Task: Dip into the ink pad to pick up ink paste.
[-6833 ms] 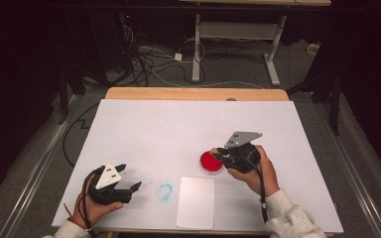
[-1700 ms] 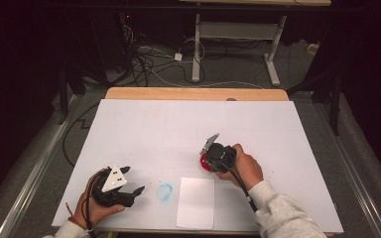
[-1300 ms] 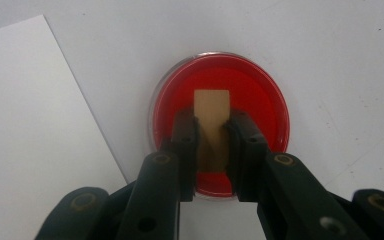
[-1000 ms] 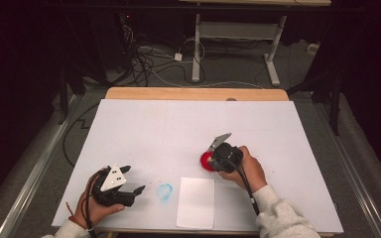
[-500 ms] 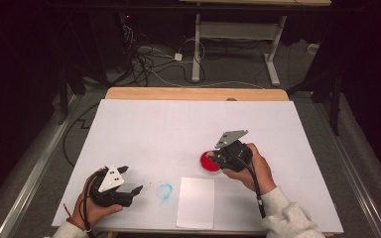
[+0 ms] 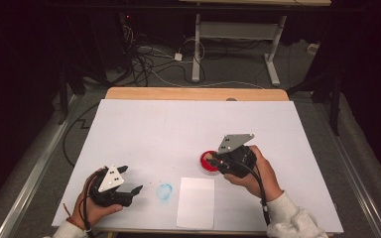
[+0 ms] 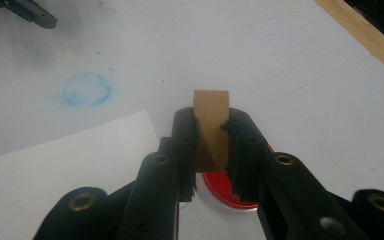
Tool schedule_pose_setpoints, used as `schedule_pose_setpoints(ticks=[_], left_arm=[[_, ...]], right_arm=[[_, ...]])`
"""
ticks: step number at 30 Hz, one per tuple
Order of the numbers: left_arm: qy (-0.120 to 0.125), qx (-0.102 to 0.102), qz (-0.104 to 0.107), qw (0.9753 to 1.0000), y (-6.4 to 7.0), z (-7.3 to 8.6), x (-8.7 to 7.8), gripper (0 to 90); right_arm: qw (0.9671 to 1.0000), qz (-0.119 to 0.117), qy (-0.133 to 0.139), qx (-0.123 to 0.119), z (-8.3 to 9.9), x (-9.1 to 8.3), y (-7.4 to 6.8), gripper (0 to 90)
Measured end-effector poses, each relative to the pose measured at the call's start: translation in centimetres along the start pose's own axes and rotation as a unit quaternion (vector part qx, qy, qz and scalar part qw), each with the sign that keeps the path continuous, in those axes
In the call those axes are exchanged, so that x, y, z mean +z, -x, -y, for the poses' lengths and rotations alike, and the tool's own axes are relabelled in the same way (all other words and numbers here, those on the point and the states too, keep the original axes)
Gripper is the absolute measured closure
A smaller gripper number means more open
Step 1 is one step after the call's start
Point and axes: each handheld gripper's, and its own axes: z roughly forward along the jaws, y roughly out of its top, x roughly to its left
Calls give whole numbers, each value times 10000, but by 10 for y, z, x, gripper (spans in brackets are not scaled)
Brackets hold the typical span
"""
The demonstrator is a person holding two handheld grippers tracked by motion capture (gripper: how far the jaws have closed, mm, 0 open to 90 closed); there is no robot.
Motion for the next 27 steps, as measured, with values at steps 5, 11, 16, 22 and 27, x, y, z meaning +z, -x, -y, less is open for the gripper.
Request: schedule_pose_setpoints(ticks=[5,11,16,22,27], left_arm=[[-8,5,3,10000,0,0,1,192],[-4,8,0,10000,1,-1,1,192],[-12,3,-9,10000,1,-1,1,185],[3,-19,-18,10000,0,0,0,184],[-11,-31,-42,10000,1,-1,1,184]], right_arm=[[9999,-71,-13,-80,1,-4,-6,763],[9996,-136,15,-232,-1,-11,-17,762],[9989,-221,-9,-410,-3,-13,-29,763],[9979,-341,-56,-552,-2,-13,-41,762],[9968,-365,-180,-694,0,-9,-52,763]])
